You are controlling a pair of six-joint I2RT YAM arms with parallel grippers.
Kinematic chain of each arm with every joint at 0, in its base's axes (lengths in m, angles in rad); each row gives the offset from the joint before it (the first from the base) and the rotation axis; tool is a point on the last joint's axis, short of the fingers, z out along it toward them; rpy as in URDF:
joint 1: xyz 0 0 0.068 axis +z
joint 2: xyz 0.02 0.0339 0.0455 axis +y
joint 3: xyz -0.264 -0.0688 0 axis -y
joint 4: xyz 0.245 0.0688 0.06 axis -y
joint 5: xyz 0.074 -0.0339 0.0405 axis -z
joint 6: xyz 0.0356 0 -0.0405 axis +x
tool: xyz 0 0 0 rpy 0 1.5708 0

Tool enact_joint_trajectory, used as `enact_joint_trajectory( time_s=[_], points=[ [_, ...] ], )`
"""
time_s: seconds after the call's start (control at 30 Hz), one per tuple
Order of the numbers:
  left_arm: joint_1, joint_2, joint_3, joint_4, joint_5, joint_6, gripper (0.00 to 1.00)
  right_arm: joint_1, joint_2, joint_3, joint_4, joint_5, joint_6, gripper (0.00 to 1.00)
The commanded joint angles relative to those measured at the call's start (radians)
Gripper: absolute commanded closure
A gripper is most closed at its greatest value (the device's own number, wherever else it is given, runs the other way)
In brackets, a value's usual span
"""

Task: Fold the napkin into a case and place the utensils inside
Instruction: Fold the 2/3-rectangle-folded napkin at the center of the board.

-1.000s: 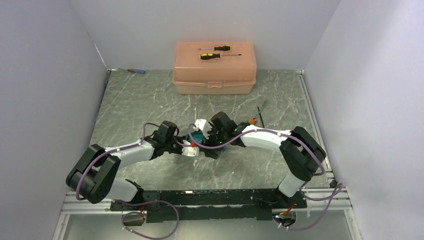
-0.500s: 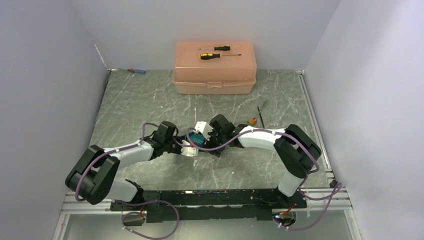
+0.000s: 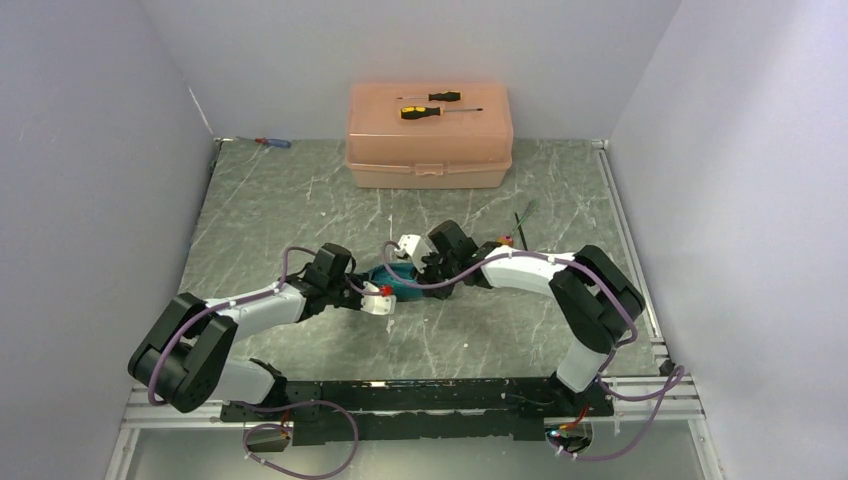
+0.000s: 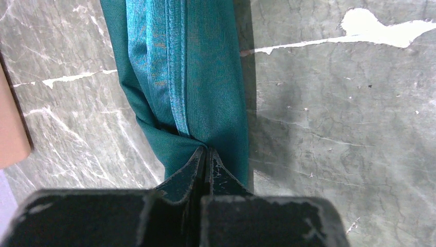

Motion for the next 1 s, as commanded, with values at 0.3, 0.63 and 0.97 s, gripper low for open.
enact_joint_trajectory(
  time_s=[0.3, 0.63, 0.97],
  points=[
    [0.003, -0.044, -0.042, -0.119, 0.005, -0.02, 0.97, -0.084, 0.279, 0.47, -0.608, -0.315, -0.158, 0.82],
    [0.003, -0.031, -0.042, -0.145, 0.01, 0.036, 0.97, -0.133, 0.437, 0.691, -0.837, -0.458, -0.32, 0.83],
    [0.003, -0.044, -0.015, -0.076, -0.031, -0.014, 0.9, -0.154, 0.618, 0.834, -0.993, -0.541, -0.394, 0.83]
  ],
)
